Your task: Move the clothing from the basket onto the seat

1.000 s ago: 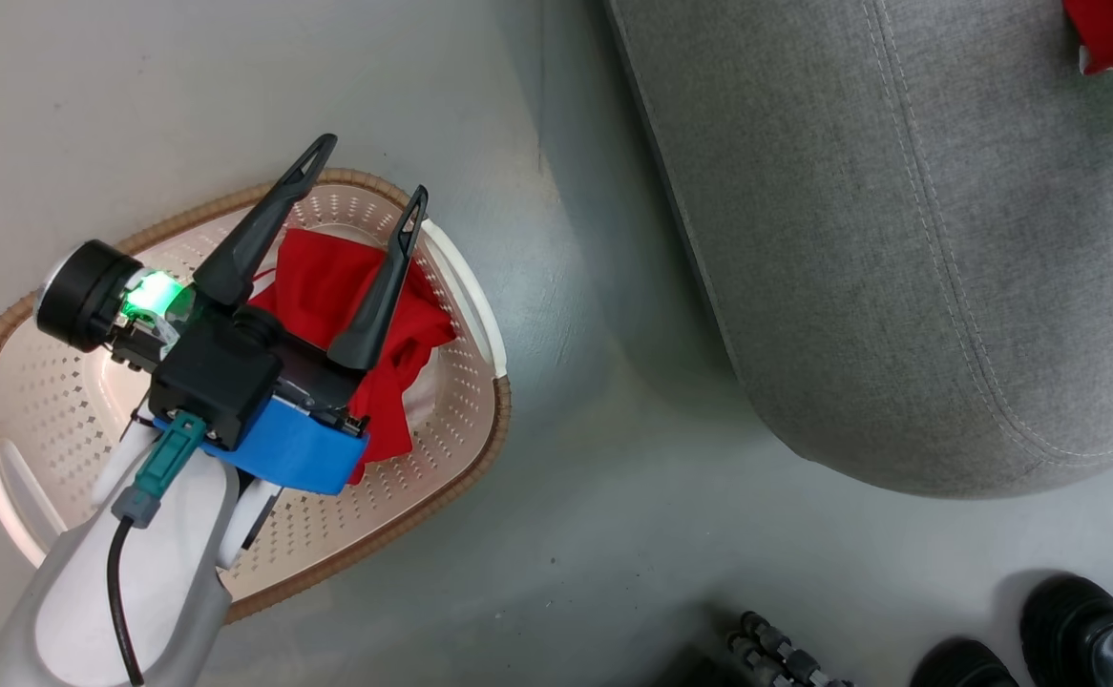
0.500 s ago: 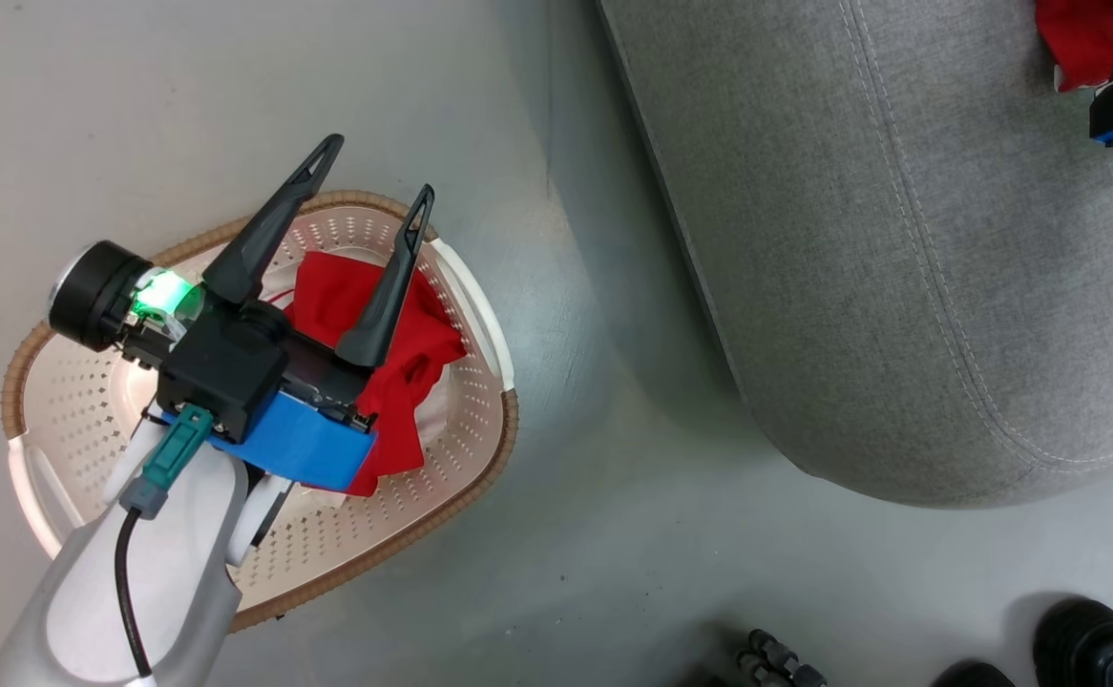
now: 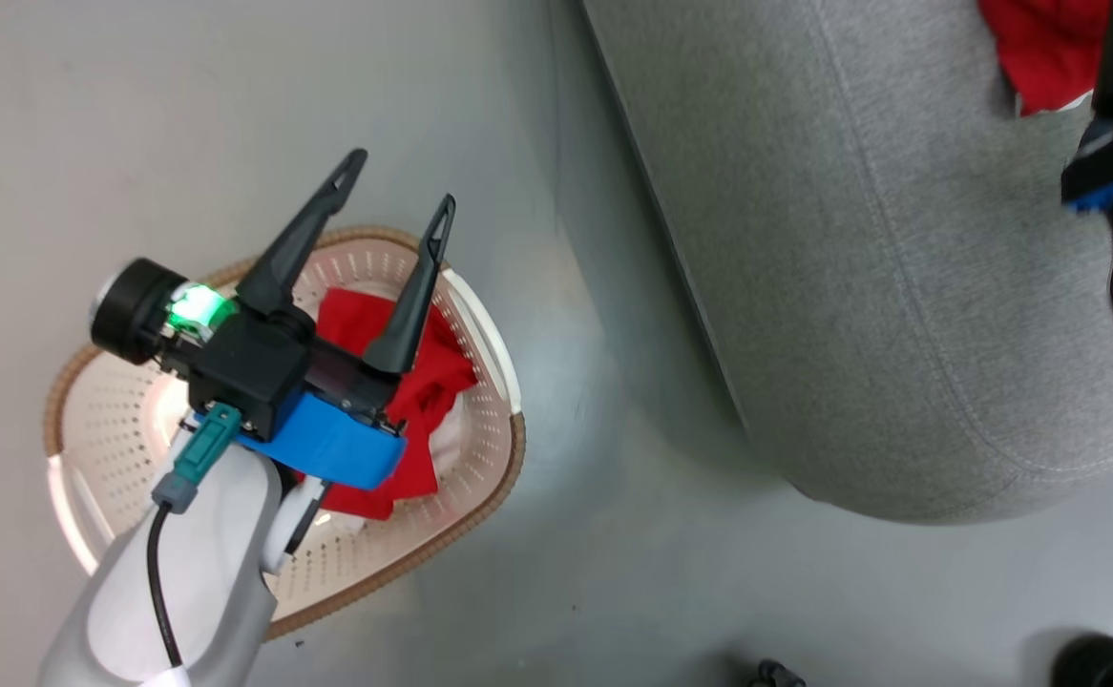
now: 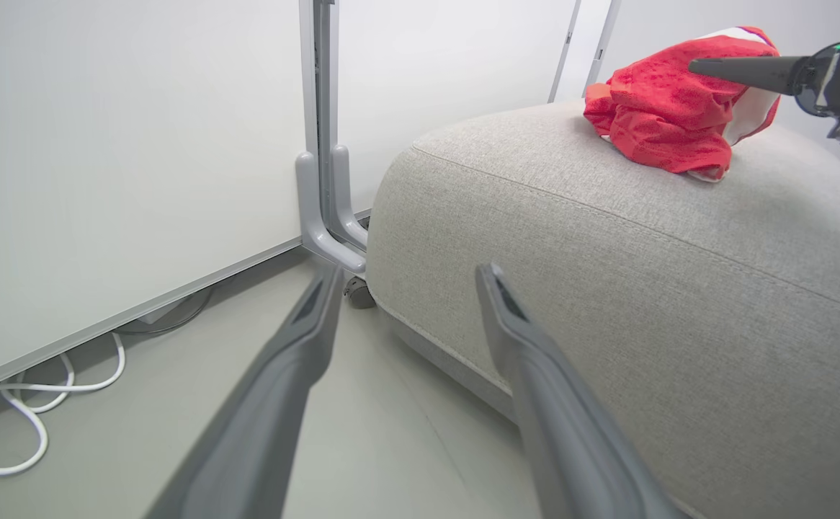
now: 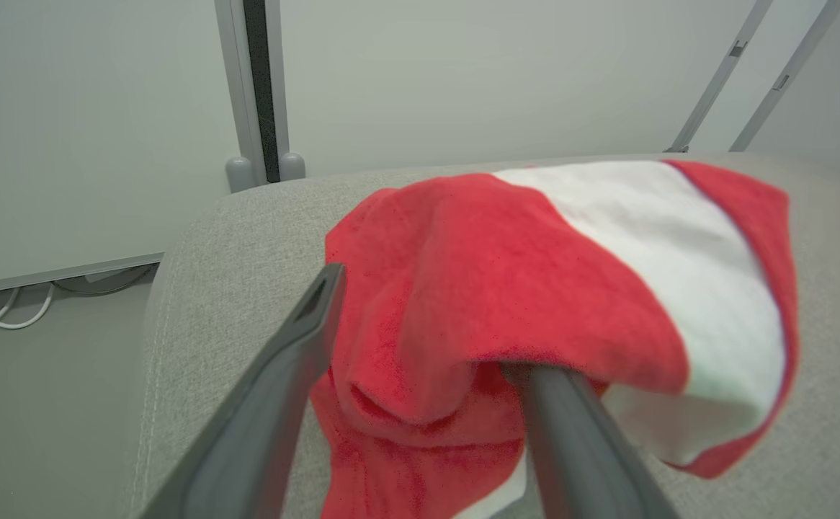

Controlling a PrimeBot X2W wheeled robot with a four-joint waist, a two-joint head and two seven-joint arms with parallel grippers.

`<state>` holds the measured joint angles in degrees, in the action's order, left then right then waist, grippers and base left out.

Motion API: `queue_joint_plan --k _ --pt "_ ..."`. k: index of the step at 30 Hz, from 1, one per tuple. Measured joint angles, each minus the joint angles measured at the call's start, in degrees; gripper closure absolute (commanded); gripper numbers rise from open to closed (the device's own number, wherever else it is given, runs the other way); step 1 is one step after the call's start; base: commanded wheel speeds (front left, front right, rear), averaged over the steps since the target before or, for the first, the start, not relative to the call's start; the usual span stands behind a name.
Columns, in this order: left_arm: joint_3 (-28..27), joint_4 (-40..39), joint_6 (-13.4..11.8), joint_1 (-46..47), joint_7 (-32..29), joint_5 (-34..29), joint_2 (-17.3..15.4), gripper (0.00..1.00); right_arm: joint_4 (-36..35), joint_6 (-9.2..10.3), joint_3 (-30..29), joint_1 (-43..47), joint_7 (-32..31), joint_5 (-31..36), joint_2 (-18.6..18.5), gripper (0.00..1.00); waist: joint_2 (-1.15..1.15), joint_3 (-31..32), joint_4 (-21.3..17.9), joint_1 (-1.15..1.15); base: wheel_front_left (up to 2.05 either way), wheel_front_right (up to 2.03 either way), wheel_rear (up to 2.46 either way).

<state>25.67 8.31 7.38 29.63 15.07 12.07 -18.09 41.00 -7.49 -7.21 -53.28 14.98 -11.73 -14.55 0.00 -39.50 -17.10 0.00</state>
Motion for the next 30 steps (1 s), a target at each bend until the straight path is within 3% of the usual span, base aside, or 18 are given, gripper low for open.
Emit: queue_joint_plan --k 8,20,30 --pt "-1.8 2.2 0.0 -4.5 0.0 1.4 3.7 0.00 -2.5 0.00 0.5 9.9 0.0 1.5 -0.2 0.00 0.00 7.6 1.2 0.00 0.00 0.00 0.00" --pt "-8.0 6.4 0.1 -16.6 0.0 3.1 10.6 0.00 -9.3 0.00 2.6 26.7 0.0 3.5 1.3 0.00 0.01 24.3 3.9 -0.02 0.00 0.00 0.00" --pt "-12.6 7.5 0.1 -23.8 0.0 3.1 13.0 0.00 -16.2 0.00 7.2 38.6 -3.4 3.5 3.2 0.00 0.01 35.7 8.9 -0.02 0.00 0.00 0.00"
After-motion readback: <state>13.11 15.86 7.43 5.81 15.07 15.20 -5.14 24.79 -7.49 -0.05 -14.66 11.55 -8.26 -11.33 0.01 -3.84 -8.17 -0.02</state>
